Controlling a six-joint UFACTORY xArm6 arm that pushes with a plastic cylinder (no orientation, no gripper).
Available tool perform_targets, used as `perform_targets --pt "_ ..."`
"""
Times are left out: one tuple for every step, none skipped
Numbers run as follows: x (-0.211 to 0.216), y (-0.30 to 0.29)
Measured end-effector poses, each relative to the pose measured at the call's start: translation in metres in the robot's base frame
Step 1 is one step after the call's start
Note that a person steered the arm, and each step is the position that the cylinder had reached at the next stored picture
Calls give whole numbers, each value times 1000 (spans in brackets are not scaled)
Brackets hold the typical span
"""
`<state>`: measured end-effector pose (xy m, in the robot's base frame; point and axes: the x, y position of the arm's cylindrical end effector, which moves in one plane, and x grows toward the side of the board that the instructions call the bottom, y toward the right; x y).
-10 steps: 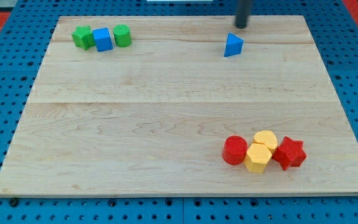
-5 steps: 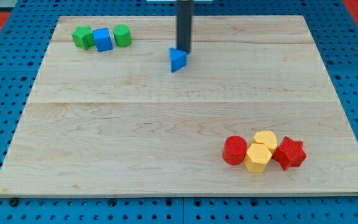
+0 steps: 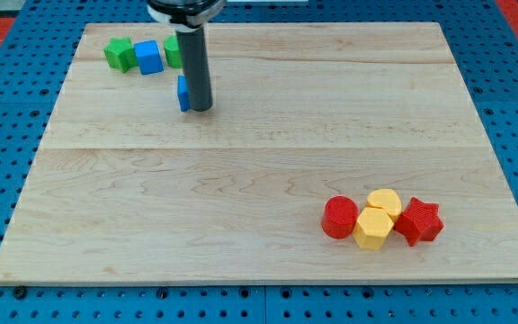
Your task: Push the blue triangle below the blue cube
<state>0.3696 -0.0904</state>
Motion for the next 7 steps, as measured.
perform_targets --pt "-8 -12" --pt "-26 -12" --pt "-47 -22" --pt "-56 -40" --pt "-65 -47" --pt "-69 -47" --pt "-68 -42"
